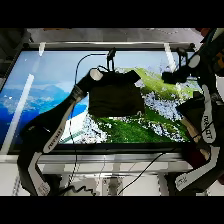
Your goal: Fold the clothes and pants, and hang the long-sleeved shirts on hangers.
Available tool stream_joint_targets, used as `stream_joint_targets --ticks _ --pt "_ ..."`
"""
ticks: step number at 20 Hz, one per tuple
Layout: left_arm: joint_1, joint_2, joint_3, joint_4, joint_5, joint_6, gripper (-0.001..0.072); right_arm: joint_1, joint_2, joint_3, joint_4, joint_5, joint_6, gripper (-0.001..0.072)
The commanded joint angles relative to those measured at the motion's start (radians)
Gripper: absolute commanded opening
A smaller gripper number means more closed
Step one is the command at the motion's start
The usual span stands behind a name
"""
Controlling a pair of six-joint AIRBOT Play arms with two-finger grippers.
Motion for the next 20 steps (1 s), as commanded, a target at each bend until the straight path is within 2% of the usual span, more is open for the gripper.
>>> stream_joint_targets --ticks 1,2,3,4,5,6,7,13,18,20 --pt "0.063 0.050 0.001 0.046 -0.136 0.088 0.0708 -0.073 -0.005 -0.232 0.371 -0.015 -0.233 0.0031" --pt "0.072 0.065 0.001 0.090 -0.147 0.088 0.0707 -0.072 -0.007 -0.299 0.464 -0.068 -0.228 0.0175" --pt "0.077 0.077 0.001 0.135 -0.147 0.087 0.0707 -0.065 -0.013 -0.346 0.531 -0.110 -0.214 0.0359" --pt "0.079 0.084 0.001 0.162 -0.147 0.087 0.0707 -0.053 -0.023 -0.377 0.576 -0.139 -0.190 0.0487" --pt "0.079 0.086 0.001 0.172 -0.147 0.087 0.0706 -0.033 -0.040 -0.391 0.607 -0.153 -0.155 0.0576" --pt "0.078 0.085 0.001 0.172 -0.147 0.087 0.0705 -0.012 -0.055 -0.391 0.630 -0.156 -0.134 0.0619" --pt "0.077 0.084 0.001 0.172 -0.147 0.087 0.0701 0.011 -0.066 -0.391 0.665 -0.163 -0.120 0.0715" --pt "0.064 0.080 0.001 0.173 -0.158 0.087 0.0698 0.132 -0.077 -0.352 0.785 -0.282 -0.105 0.0720" --pt "0.064 0.080 0.001 0.173 -0.177 0.087 0.0698 0.130 -0.077 -0.277 0.768 -0.242 -0.087 0.0714" --pt "0.064 0.080 0.001 0.173 -0.180 0.087 0.0698 0.122 -0.077 -0.267 0.748 -0.219 -0.042 0.0714"
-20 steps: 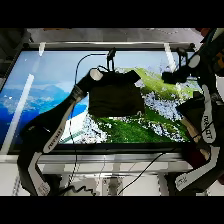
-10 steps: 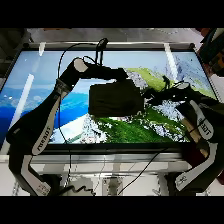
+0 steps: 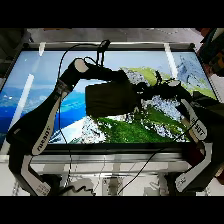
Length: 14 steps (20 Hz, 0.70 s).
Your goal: Fold the clothes and pants, and hang the long-sleeved shirts on hangers.
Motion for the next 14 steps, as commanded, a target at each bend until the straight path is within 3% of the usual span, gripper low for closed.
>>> stream_joint_targets --ticks 1,6,11,12,13,14 --pt "-0.001 0.000 0.000 0.001 -0.010 0.000 0.0698 -0.001 0.000 0.024 -0.027 0.032 0.049 0.0714" --pt "-0.001 0.000 0.000 0.001 -0.011 0.000 0.0698 0.080 -0.002 0.024 -0.161 -0.022 0.063 0.0714" --pt "-0.001 0.000 0.000 0.002 -0.035 0.000 0.0698 0.175 -0.074 0.024 -0.201 -0.103 0.223 0.0647" --pt "0.000 0.001 0.000 0.013 -0.039 0.000 0.0698 0.193 -0.086 0.024 -0.203 -0.121 0.222 0.0521" --pt "-0.001 0.001 0.000 0.047 -0.045 0.000 0.0698 0.205 -0.087 0.024 -0.205 -0.142 0.221 0.0222" --pt "-0.001 0.001 0.000 0.098 -0.063 0.000 0.0698 0.211 -0.085 0.027 -0.201 -0.161 0.221 0.0036"
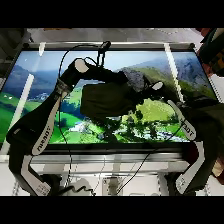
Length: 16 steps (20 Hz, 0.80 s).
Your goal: Fold the clothes and pants, and hang the long-sleeved shirts on hangers.
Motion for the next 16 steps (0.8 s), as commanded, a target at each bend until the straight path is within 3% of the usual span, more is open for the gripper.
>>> stream_joint_targets --ticks 1,2,6,7,11,16 --pt "0.002 0.004 0.001 0.144 -0.060 0.000 0.0697 0.035 -0.014 0.016 -0.021 -0.064 0.024 0.0032" --pt "0.005 0.012 0.001 0.220 -0.098 0.000 0.0684 0.023 -0.002 0.035 -0.040 -0.062 0.023 0.0029" --pt "0.024 0.106 0.001 0.385 -0.157 0.000 0.0275 -0.089 0.129 0.092 -0.160 -0.040 0.024 0.0028" --pt "0.033 0.138 0.001 0.386 -0.156 0.000 0.0216 -0.128 0.179 0.094 -0.182 -0.033 0.024 0.0028" --pt "0.058 0.264 0.001 0.386 -0.155 0.000 0.0216 -0.317 0.406 0.094 -0.262 0.055 0.058 0.0028" --pt "0.063 0.383 0.001 0.386 -0.155 0.000 0.0215 -0.608 0.718 0.094 -0.430 0.188 0.213 0.0028"
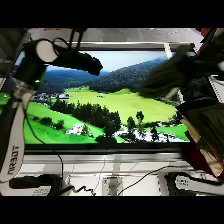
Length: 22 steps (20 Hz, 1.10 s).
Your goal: Fold the clothes and pants, and hang the long-sleeved shirts on hangers.
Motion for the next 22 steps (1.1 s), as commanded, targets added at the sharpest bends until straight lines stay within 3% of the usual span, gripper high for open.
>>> stream_joint_targets --ticks 1,6,9,11,12,14,15,18,21,22 --pt "0.004 0.085 0.000 0.008 -0.002 0.000 0.0215 -0.217 0.224 0.002 -0.162 0.112 0.119 0.0028" --pt "0.004 0.175 0.000 0.008 -0.001 0.000 0.0215 -0.581 0.429 0.002 -0.502 0.456 0.304 0.0028" --pt "0.004 0.203 0.000 0.008 -0.001 0.000 0.0215 -0.777 0.442 0.000 -0.566 0.646 0.311 0.0029" --pt "0.004 0.205 0.000 0.008 -0.001 0.000 0.0215 -0.854 0.437 -0.012 -0.571 0.694 0.309 0.0043" --pt "0.004 0.204 0.000 0.008 -0.001 -0.001 0.0215 -0.878 0.437 -0.019 -0.573 0.692 0.309 0.0131" --pt "0.004 0.205 0.000 0.008 -0.001 -0.001 0.0215 -0.902 0.436 -0.024 -0.575 0.681 0.309 0.0569" --pt "0.004 0.204 0.000 0.008 -0.001 -0.001 0.0215 -0.901 0.435 -0.024 -0.575 0.671 0.309 0.0658" --pt "0.004 0.204 0.000 0.008 -0.001 -0.001 0.0215 -0.901 0.425 -0.024 -0.554 0.643 0.306 0.0618" --pt "0.004 0.204 0.000 0.008 -0.001 -0.001 0.0215 -0.901 0.405 -0.024 -0.530 0.626 0.275 0.0246" --pt "0.004 0.204 0.000 0.008 -0.001 -0.001 0.0215 -0.900 0.401 -0.024 -0.516 0.616 0.276 0.0080"
